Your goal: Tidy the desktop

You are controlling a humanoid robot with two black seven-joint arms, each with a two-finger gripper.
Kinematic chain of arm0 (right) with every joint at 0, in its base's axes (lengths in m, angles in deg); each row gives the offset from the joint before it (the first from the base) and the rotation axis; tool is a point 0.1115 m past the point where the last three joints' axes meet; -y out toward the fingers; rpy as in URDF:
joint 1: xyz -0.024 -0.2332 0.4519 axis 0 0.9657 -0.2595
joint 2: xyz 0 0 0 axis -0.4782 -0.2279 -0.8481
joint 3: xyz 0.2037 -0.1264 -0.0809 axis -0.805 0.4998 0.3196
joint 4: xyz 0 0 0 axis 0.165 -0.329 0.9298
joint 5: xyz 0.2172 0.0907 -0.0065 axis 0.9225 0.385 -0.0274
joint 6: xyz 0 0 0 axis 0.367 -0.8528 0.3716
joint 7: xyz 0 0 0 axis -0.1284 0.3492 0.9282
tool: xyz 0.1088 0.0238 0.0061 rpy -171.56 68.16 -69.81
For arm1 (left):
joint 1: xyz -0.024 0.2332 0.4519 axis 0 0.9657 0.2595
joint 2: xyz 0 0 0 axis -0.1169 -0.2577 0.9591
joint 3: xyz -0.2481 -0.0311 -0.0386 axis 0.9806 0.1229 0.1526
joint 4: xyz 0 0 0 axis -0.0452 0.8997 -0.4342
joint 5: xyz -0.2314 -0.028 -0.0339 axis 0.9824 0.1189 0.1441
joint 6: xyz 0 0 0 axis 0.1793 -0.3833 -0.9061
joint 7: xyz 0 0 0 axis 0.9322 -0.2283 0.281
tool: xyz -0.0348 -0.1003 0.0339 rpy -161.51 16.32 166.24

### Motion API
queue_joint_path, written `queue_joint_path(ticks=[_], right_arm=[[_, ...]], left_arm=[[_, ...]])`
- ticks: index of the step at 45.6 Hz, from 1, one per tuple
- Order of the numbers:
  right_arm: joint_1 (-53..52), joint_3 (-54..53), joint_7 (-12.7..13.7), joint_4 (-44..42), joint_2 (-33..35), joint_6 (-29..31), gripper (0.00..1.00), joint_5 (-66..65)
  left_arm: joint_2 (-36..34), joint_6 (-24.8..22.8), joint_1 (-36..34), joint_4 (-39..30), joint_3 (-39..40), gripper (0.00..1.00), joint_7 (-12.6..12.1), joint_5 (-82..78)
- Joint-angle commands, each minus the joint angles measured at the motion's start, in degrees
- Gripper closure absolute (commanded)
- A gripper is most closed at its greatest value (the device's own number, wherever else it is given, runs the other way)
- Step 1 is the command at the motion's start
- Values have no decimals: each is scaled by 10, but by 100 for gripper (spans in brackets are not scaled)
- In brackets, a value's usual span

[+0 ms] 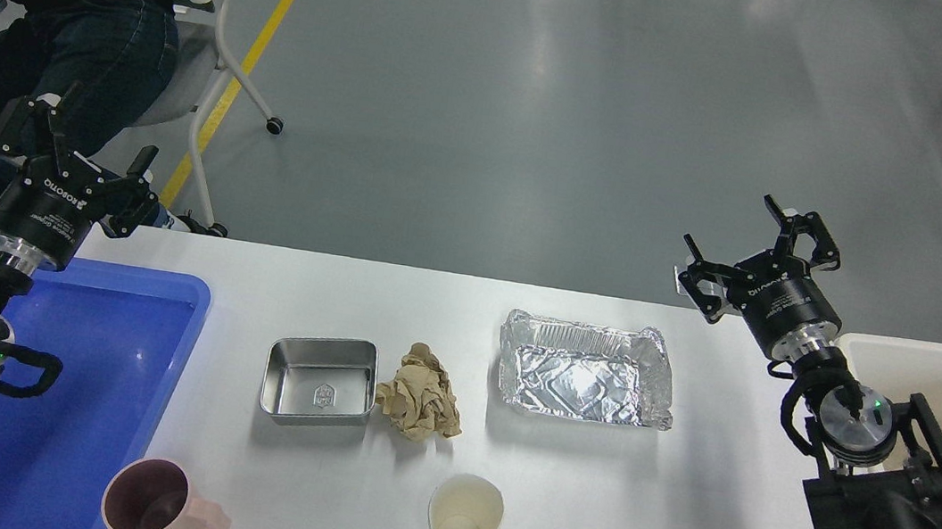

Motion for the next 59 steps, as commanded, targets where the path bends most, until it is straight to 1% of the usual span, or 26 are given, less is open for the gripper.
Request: queue_joint_path(ticks=[1, 2, 4, 6, 8, 12, 20, 22, 25, 28, 33, 36, 38, 41, 44, 47, 48, 52, 55, 57, 59], right_arm=[[5, 1, 0, 0, 0, 0, 0, -1], [6, 1, 0, 0, 0, 0, 0, -1], [7, 1, 0, 0, -1, -1, 0, -1], [7, 1, 0, 0, -5, -1, 0, -1], [8, 1, 0, 0, -8, -1, 0, -2], [8, 1, 0, 0, -8, -1, 0, -3], [11, 2, 0, 1, -9, -2, 0, -8], [12, 2, 1, 1, -9, -1, 0, -8], [16, 2, 0, 1, -9, -2, 0, -9], [20, 2, 1, 1, -9, -1, 0, -9], [30, 3, 0, 2, -9, -1, 0, -10], [30, 4, 0, 3, -9, -1, 0, -11], [30, 9, 1, 3, -10, -2, 0, -10], [29, 22, 0, 3, -10, -2, 0, -10], [30, 30, 0, 3, -10, -3, 0, -10], [30, 32, 0, 4, -9, -3, 0, -10], [30, 32, 1, 4, -9, -3, 0, -10], [30, 33, 1, 7, -7, -3, 0, -10], [30, 33, 1, 7, -5, -3, 0, -10], [30, 33, 1, 7, -3, -4, 0, -10], [31, 33, 1, 7, -2, -4, 0, -11]], left_arm=[[0, 8, -1, 3, 2, 0, 9, 2], [1, 11, 0, 3, 3, 0, 18, 2], [1, 26, 0, 5, -1, 0, 48, 0], [-1, 34, 0, 5, -4, 0, 59, 1], [-2, 34, -1, 5, -6, 0, 56, -1], [-7, 16, 1, 4, -8, 0, 51, -1], [-28, 35, -3, 5, -33, 0, 50, -5], [-34, 38, -3, 5, -34, 0, 56, -7], [-40, 48, -3, 5, -34, 1, 59, -6], [-42, 67, -3, 5, -35, 1, 59, -8], [-48, 79, -4, 5, -33, 0, 62, -14], [-47, 83, -4, 5, -32, 0, 72, -15], [-48, 93, -5, 8, -32, 0, 80, -18], [-47, 125, -6, 10, -35, 0, 92, -43], [-44, 157, -6, 10, -34, 0, 110, -84], [-41, 178, -4, 7, -35, 0, 133, -121], [-41, 182, -3, 6, -36, 0, 137, -132], [-54, 180, -1, 0, -52, 0, 134, -156], [-83, 171, -2, -6, -93, 0, 128, -158], [-116, 159, -4, -11, -136, 0, 118, -157], [-149, 144, -7, -21, -178, 0, 102, -157]])
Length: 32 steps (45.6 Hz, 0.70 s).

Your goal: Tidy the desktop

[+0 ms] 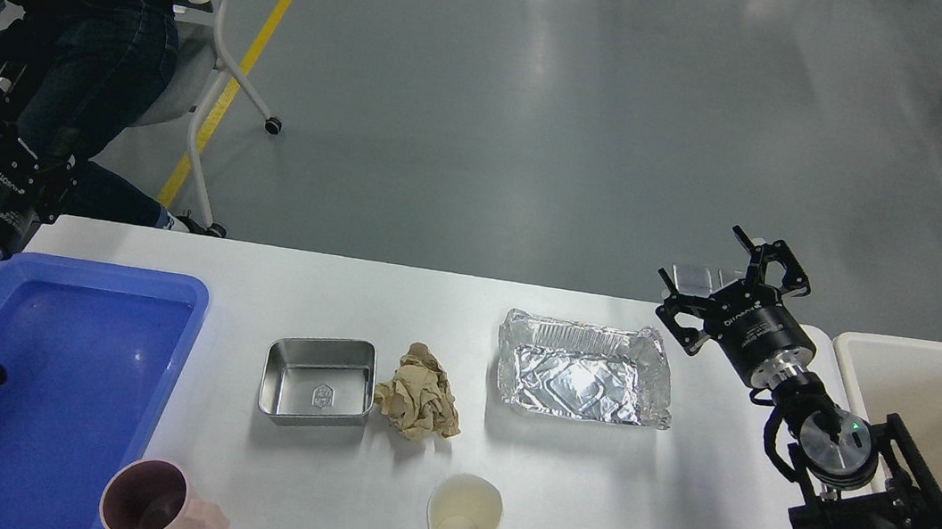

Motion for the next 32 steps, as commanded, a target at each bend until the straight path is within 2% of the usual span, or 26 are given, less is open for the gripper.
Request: queue_joint_path(ticks=[1, 4, 6, 16, 23, 27, 32], right_arm=[[1, -1, 0, 0, 3, 0, 0, 0], [1, -1, 0, 0, 4, -1, 0, 0], [2, -2, 0, 0, 5, -1, 0, 0], [6, -1, 1, 0, 7, -1, 0, 0], [4, 0, 2, 0, 6, -1, 0, 0], [4, 0, 3, 1, 10, 0, 0, 0], [4, 0, 4, 1, 22, 0, 0, 0]], left_arm=[[-83, -34, -10, -21, -110, 0, -36, -1], [-118, -43, -20, -43, -155, 0, -64, -2], [-148, -43, -20, -68, -177, 0, -73, -3], [-346, -68, -17, -217, -251, 0, -70, -73], [-415, -90, -13, -291, -281, 0, -72, -171], [-443, -93, -17, -302, -305, 0, -64, -238], [-465, -98, -14, -310, -311, 0, -24, -298]])
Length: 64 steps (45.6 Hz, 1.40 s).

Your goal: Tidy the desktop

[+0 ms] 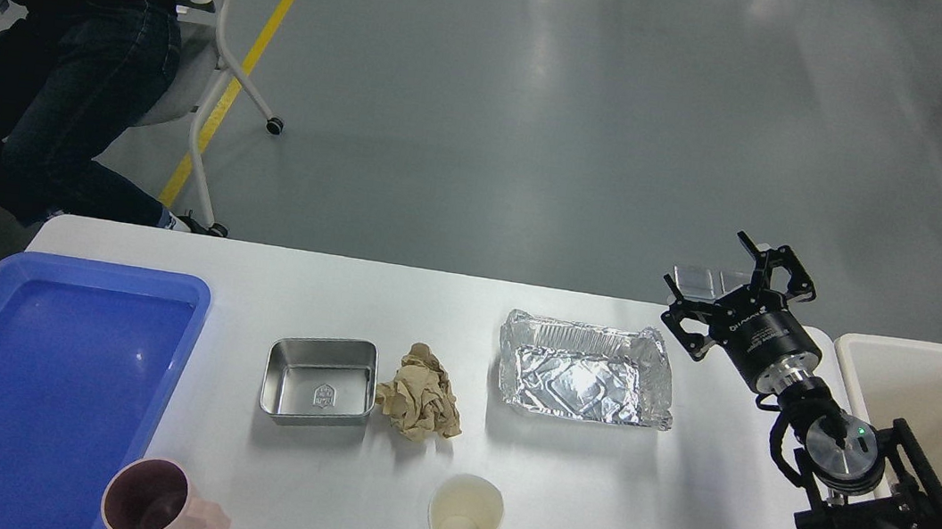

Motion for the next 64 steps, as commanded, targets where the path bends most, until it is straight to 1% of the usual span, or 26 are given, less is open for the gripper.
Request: queue_joint_path(ticks=[1, 5, 7, 8, 11, 16, 22, 25, 27, 32, 37, 40, 57, 64], right_arm=[[0, 0, 1, 1, 13, 0, 0, 0], [1, 0, 1, 1, 20, 0, 0, 0], [1, 0, 1, 1, 22, 0, 0, 0], [1, 0, 1, 1, 22, 0, 0, 0], [1, 0, 1, 1, 23, 0, 0, 0], [1, -1, 1, 1, 23, 0, 0, 1], [0, -1, 1, 1, 24, 0, 0, 1], [0, -1, 1, 1, 24, 1, 0, 1], [0, -1, 1, 1, 24, 2, 0, 1], [0, -1, 1, 1, 23, 1, 0, 1], [0, 0, 2, 8, 23, 0, 0, 1], [1, 0, 2, 16, 24, -1, 0, 1], [3, 0, 3, 20, 31, -1, 0, 0], [3, -1, 3, 21, 32, -1, 0, 1]], left_arm=[[-34, -8, 2, -12, -10, 0, 40, -69], [-66, -33, 1, -19, -19, 0, 46, -91], [-80, -55, 1, -21, -21, 0, 47, -92], [-96, -78, -1, -22, -21, 0, 48, -92], [-117, -102, -3, -22, -20, 0, 48, -93], [-148, -124, -1, -22, -20, 0, 47, -107], [-185, -136, -4, -32, -19, 0, 48, -126], [-221, -149, -7, -48, -18, 0, 52, -127], [-231, -151, -10, -50, -13, 0, 58, -127], [-233, -156, -26, -51, -4, 0, 62, -126], [-233, -183, -56, -53, -3, 0, 58, -126], [-231, -189, -66, -53, -3, 0, 55, -127], [-223, -189, -67, -51, -3, 0, 54, -143], [-190, -189, -66, -51, -3, 0, 53, -157]])
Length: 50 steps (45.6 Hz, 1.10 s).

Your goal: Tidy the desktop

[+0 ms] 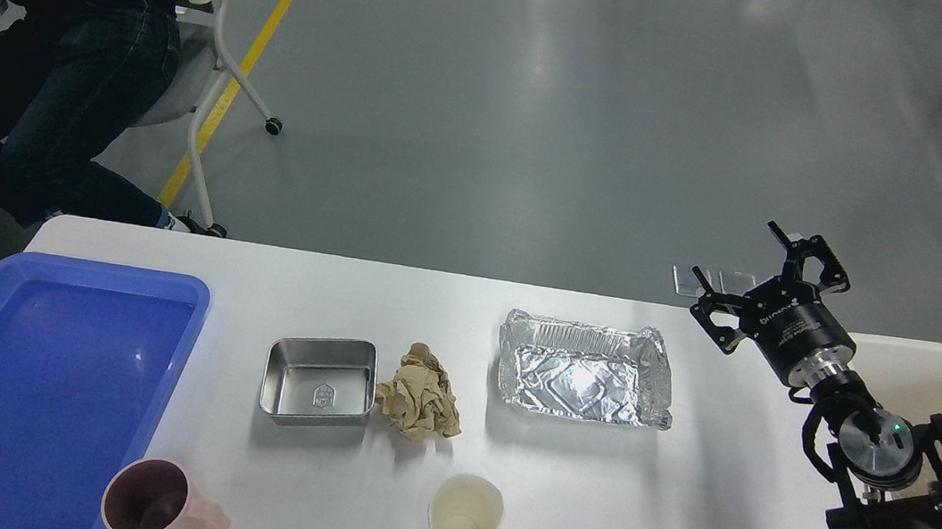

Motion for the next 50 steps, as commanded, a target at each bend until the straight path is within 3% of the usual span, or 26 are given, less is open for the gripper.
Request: queue_joint_path(ticks=[1, 7, 13, 18, 26, 43, 50], right_arm=[[0, -1, 0, 0, 1, 0, 0, 0], [0, -1, 0, 1, 2, 0, 0, 0], [2, -2, 0, 2, 17, -1, 0, 0], [5, -3, 0, 14, 24, -1, 0, 0], [21, -4, 0, 30, 32, -2, 0, 0], [23, -6, 1, 34, 48, -2, 0, 1], [24, -5, 1, 33, 60, -1, 0, 1]], left_arm=[[33, 0, 1, 0, 1, 0, -4, -7], [83, -19, -12, 0, 5, 0, -40, -30], [115, -90, -68, 0, 8, 0, -60, -48], [157, -90, -96, -2, 8, 0, -74, -73], [185, -90, -126, -14, 8, 0, -78, -112], [186, -90, -116, -54, -2, 0, -80, -135], [200, -90, -99, -55, -10, 0, -99, -142]])
